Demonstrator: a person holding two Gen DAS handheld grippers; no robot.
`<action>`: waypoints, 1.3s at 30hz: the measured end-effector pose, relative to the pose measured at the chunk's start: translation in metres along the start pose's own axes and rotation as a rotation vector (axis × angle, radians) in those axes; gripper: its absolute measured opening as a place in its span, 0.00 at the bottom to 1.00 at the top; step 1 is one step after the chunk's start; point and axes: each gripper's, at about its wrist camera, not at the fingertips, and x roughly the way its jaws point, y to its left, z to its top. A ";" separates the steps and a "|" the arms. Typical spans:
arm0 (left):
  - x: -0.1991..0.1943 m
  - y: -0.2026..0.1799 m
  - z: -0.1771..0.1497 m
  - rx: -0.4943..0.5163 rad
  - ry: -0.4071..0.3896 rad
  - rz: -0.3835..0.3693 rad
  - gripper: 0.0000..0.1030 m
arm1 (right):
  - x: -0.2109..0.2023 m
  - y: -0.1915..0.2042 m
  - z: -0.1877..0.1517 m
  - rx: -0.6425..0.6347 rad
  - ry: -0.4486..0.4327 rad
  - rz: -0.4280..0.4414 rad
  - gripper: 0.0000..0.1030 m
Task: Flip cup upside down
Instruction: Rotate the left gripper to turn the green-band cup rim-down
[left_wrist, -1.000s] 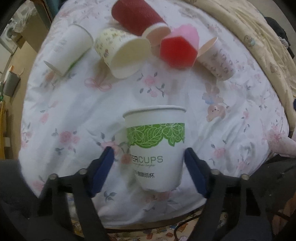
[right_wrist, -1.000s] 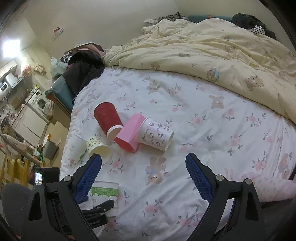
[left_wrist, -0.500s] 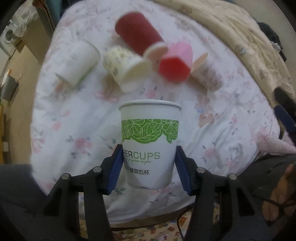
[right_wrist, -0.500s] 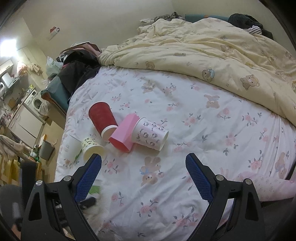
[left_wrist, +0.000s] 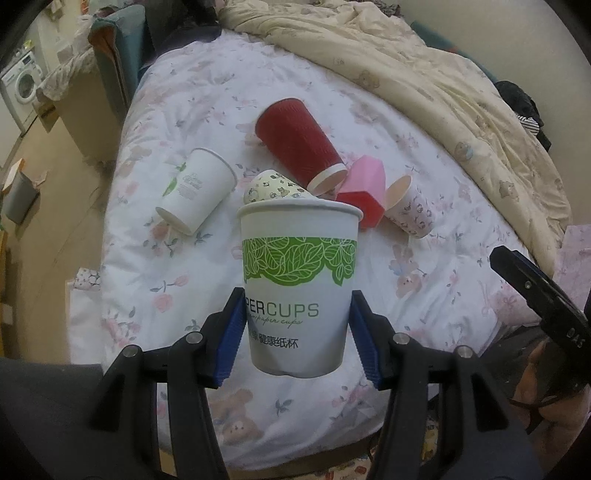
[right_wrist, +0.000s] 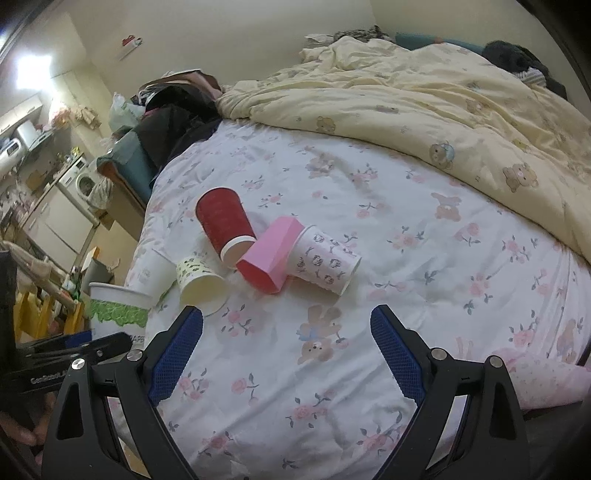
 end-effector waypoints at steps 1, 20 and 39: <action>0.001 0.001 -0.001 -0.002 0.003 0.001 0.49 | 0.000 0.001 0.000 -0.008 0.001 0.002 0.92; 0.023 -0.026 -0.016 0.063 0.136 -0.144 0.49 | 0.040 0.021 0.001 -0.039 0.218 0.254 0.92; 0.006 -0.055 -0.027 0.212 0.111 -0.212 0.49 | 0.051 0.013 -0.004 0.020 0.269 0.249 0.92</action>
